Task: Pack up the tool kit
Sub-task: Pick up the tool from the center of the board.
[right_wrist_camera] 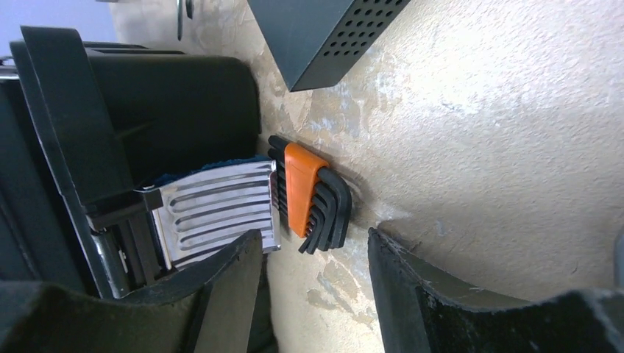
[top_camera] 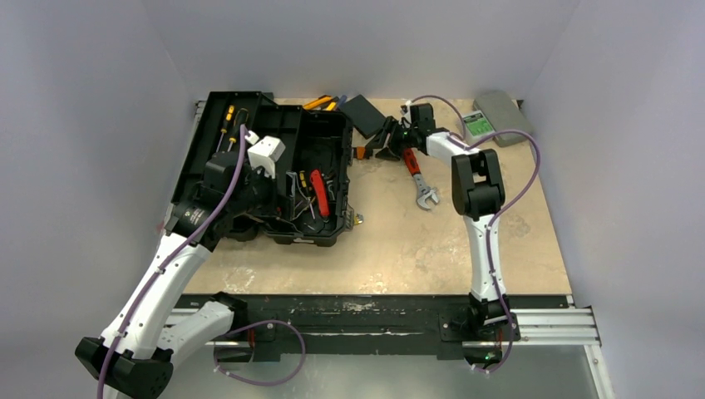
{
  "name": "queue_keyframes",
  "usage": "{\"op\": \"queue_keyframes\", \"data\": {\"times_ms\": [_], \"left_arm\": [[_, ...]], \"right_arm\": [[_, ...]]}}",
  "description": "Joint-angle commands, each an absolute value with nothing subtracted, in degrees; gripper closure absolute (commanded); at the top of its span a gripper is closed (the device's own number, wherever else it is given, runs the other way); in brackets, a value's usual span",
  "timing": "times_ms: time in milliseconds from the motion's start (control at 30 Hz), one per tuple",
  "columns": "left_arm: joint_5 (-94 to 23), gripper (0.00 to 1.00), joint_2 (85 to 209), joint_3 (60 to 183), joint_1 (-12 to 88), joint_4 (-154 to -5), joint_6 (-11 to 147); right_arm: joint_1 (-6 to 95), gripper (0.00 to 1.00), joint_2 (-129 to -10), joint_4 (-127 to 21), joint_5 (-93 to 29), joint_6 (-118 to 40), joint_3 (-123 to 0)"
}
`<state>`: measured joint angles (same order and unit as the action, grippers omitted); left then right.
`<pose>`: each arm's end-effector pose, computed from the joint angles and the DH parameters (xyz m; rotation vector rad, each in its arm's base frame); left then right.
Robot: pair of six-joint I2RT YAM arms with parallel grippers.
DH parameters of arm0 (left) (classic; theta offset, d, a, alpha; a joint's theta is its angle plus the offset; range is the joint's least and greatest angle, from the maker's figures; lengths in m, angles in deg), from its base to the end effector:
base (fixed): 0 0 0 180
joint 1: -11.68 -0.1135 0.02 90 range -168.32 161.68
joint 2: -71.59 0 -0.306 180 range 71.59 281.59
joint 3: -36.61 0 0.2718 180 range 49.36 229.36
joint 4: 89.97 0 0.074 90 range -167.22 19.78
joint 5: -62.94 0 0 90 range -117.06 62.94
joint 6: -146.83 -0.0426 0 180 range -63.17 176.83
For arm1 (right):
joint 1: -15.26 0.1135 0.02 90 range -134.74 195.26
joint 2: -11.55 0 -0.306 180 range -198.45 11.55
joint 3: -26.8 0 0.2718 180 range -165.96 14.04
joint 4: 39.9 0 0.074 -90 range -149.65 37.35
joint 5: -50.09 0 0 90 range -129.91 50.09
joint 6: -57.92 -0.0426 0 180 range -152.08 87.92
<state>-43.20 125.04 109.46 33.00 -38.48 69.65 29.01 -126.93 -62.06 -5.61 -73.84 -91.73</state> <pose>0.1741 -0.0807 0.3886 0.3305 2.1507 -0.6464 0.5631 0.1625 0.1504 0.2637 2.4266 1.1605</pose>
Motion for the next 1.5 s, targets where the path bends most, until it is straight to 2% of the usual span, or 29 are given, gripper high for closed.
{"op": "queue_keyframes", "data": {"times_ms": [0, 633, 700, 800, 1033, 1467], "left_arm": [[-42.8, 0.14, 124.2, 110.4, 32.7, -39.1, 69.2], [-42.7, 0.13, 124.1, 110.4, 32.7, -38.9, 69.1], [-42.7, 0.13, 124.1, 110.4, 32.7, -38.9, 69.2], [-42.8, 0.13, 124.2, 110.4, 32.7, -38.9, 69.1], [-42.3, 0.13, 124.2, 110.4, 32.7, -39.0, 69.1], [-40.8, 0.13, 123.6, 110.6, 32.7, -38.5, 68.6]], "right_arm": [[28.8, 0.46, -129.3, -58.2, -2.3, -79.5, -91.2], [29.6, 0.6, -133.5, -49.3, -0.9, -91.0, -90.2], [29.6, 0.65, -133.4, -48.3, -0.7, -91.8, -89.9], [29.6, 0.81, -132.6, -46.4, 0.8, -92.8, -88.9], [27.6, 1.0, -124.3, -42.5, -1.9, -91.7, -80.3], [22.7, 1.0, -102.5, -45.3, -7.3, -81.5, -63.7]]}}
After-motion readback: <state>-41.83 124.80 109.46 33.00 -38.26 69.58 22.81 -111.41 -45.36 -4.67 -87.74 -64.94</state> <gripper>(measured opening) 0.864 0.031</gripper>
